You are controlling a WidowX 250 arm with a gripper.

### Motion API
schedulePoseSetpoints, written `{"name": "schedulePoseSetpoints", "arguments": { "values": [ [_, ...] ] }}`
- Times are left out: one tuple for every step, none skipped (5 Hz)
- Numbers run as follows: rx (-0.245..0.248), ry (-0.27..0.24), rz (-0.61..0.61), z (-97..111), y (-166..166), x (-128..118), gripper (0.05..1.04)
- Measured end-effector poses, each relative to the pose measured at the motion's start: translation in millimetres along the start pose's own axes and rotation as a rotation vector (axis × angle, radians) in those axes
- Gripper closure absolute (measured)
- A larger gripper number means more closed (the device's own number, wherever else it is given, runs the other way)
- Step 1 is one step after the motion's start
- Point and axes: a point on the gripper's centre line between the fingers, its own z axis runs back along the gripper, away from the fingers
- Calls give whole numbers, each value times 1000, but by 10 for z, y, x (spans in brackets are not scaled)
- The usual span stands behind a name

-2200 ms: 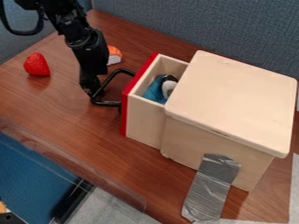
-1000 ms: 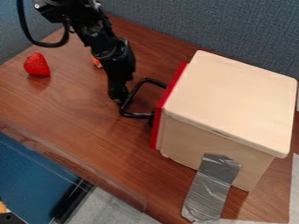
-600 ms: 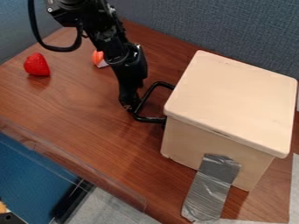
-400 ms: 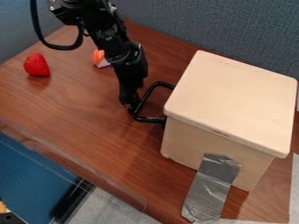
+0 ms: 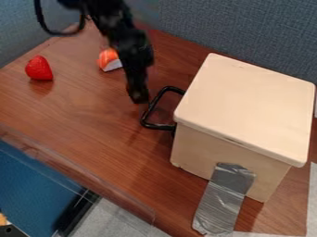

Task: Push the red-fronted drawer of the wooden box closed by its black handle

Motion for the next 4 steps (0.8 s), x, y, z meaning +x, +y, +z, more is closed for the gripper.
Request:
{"name": "schedulePoseSetpoints", "arguments": {
  "values": [
    [5, 42, 144, 287, 276, -265, 83],
    [21, 65, 263, 701, 475, -507, 83],
    [-3, 65, 289, 1103, 493, -656, 83],
    [-41, 83, 314, 1472, 482, -815, 83]
  ]
}}
